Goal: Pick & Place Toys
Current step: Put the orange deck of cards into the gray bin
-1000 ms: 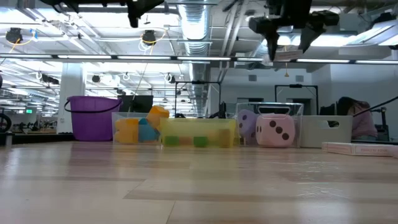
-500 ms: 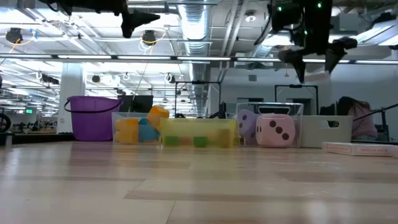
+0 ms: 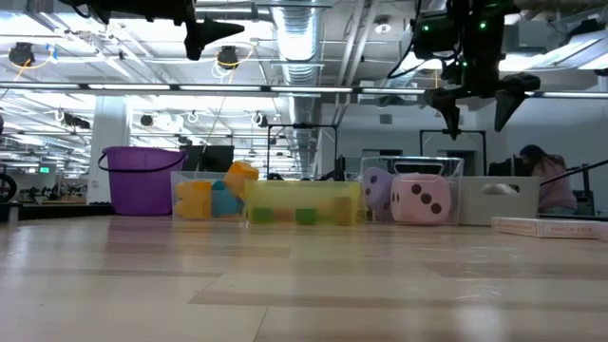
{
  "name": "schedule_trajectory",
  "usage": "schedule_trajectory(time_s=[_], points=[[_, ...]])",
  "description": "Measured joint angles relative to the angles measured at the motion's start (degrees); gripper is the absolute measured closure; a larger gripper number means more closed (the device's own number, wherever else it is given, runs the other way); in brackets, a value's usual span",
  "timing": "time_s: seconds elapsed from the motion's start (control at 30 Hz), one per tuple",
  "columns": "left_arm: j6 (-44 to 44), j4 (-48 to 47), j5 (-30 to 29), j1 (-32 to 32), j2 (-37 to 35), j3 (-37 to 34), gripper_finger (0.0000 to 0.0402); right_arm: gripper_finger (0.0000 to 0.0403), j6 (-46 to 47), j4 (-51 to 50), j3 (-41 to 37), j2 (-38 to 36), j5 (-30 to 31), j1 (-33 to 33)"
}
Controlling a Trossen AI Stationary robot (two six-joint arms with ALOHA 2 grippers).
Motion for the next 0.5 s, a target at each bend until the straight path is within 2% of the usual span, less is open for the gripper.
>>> schedule_trajectory(time_s=[0.13, 0.23, 0.37, 0.5], points=[[-0.1, 0.0, 0.0, 0.0, 0.0, 0.0, 0.0124, 0.0008, 0.1, 0.3, 0.0, -0.1, -0.1, 0.1], [-0.1, 0.0, 0.0, 0.0, 0.0, 0.0, 0.0124, 0.0006, 0.2, 0.9, 0.0, -0.1, -1.7, 2.7], [-0.1, 0.0, 0.0, -0.4, 0.0, 0.0, 0.0124, 0.0010, 4.3, 1.0, 0.0, -0.1, -2.6, 10.7], [-0.1, 0.1, 0.0, -0.4, 0.0, 0.0, 0.0124, 0.0015, 16.6, -0.9, 0.0, -0.1, -1.1, 21.2]])
